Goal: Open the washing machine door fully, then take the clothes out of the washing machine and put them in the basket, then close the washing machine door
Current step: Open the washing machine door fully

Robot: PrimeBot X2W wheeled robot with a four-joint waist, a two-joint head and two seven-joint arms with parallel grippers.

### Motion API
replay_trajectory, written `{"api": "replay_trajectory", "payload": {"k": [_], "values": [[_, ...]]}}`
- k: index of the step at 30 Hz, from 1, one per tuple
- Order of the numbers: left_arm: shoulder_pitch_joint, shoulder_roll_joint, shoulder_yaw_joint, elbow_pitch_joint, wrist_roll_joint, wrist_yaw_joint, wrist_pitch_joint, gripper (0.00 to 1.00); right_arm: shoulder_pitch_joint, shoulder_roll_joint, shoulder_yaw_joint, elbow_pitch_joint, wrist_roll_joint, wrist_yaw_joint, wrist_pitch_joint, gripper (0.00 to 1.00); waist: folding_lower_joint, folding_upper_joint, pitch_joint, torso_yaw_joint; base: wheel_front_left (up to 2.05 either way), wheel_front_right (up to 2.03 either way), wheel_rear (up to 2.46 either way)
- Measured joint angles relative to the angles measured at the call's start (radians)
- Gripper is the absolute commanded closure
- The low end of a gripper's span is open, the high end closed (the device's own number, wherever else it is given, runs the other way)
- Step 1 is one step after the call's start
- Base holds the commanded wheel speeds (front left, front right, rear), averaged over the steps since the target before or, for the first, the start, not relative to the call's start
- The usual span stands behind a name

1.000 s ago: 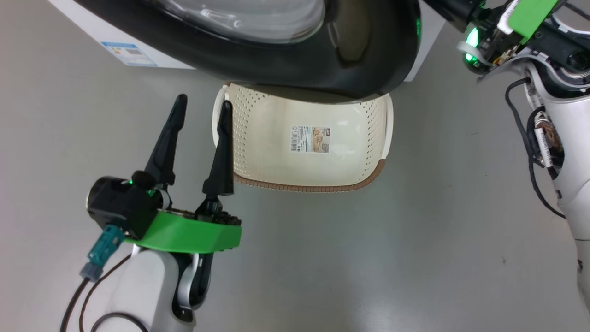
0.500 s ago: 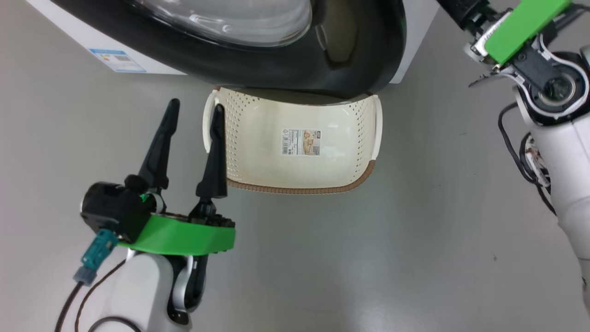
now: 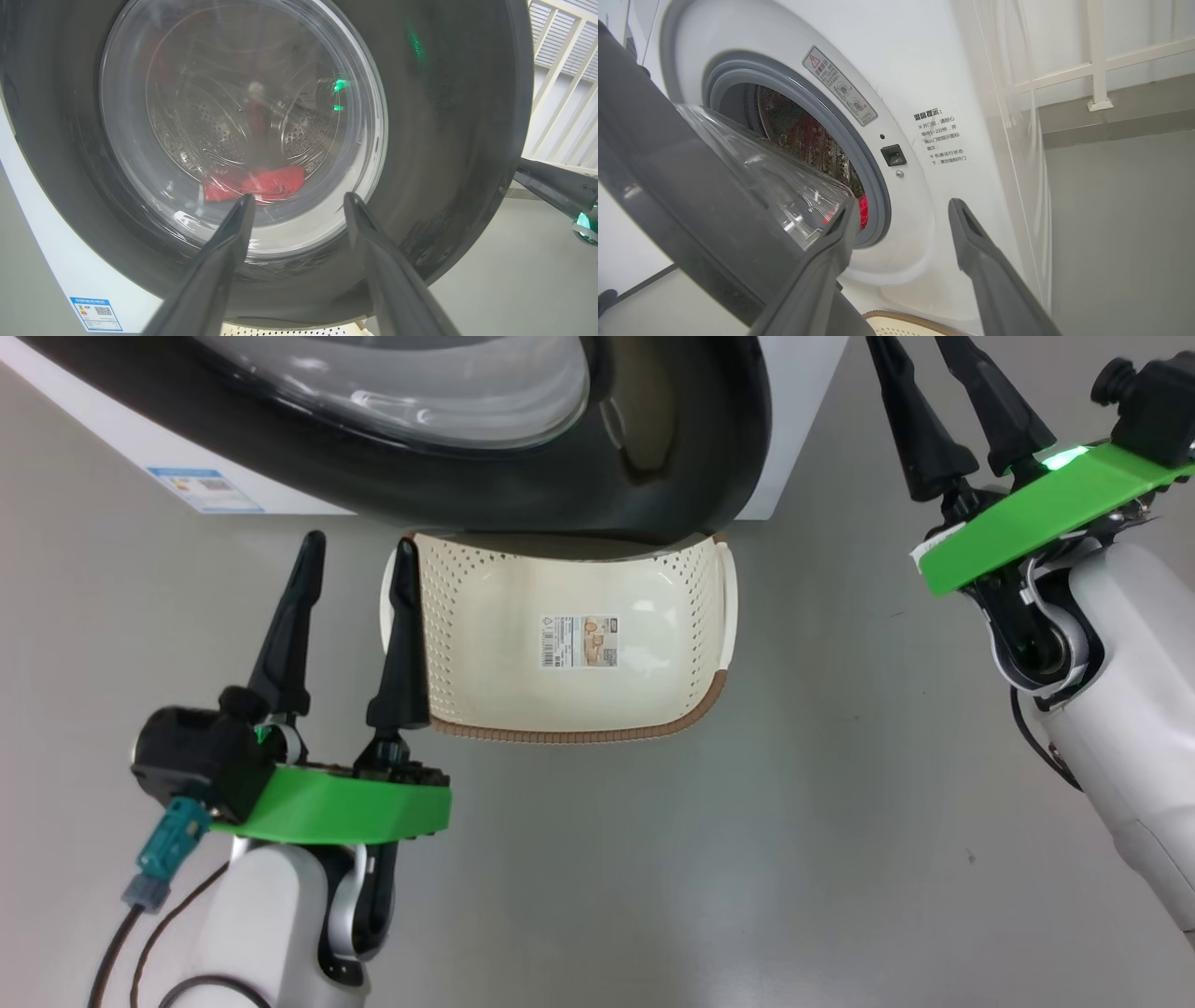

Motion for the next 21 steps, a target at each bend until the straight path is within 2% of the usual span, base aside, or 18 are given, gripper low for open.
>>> {"api": "replay_trajectory", "payload": {"k": [4, 9, 12, 17, 21], "values": [[0.0, 0.0, 0.009, -0.001, 0.001, 0.0, 0.0, 0.0, 0.008, -0.002, -0.002, 0.038, -0.132, 0.0, -0.032, 0.0, 0.0, 0.0, -0.009, -0.012, 0.0, 0.0, 0.0], [0.002, 0.0, 0.019, -0.009, 0.001, 0.0, 0.0, 0.0, 0.084, 0.042, -0.154, -0.013, -0.365, 0.0, -0.035, 0.0, 0.0, 0.0, -0.021, -0.027, 0.0, 0.0, 0.0], [0.012, 0.0, 0.021, -0.016, 0.009, 0.0, 0.0, 0.0, 0.175, 0.101, -0.253, -0.091, -0.527, 0.0, -0.035, 0.0, 0.0, 0.0, -0.032, -0.033, 0.0, 0.0, 0.0], [0.024, 0.0, 0.024, -0.023, 0.025, -0.001, 0.0, 0.0, 0.275, 0.176, -0.367, -0.19, -0.661, 0.0, -0.035, 0.0, 0.0, 0.0, -0.047, -0.038, 0.0, 0.0, 0.0], [0.034, 0.0, 0.026, -0.03, 0.026, -0.001, 0.0, 0.0, 0.332, 0.214, -0.401, -0.22, -0.729, 0.0, -0.036, 0.0, 0.0, 0.0, -0.057, -0.042, 0.0, 0.0, 0.0]]}}
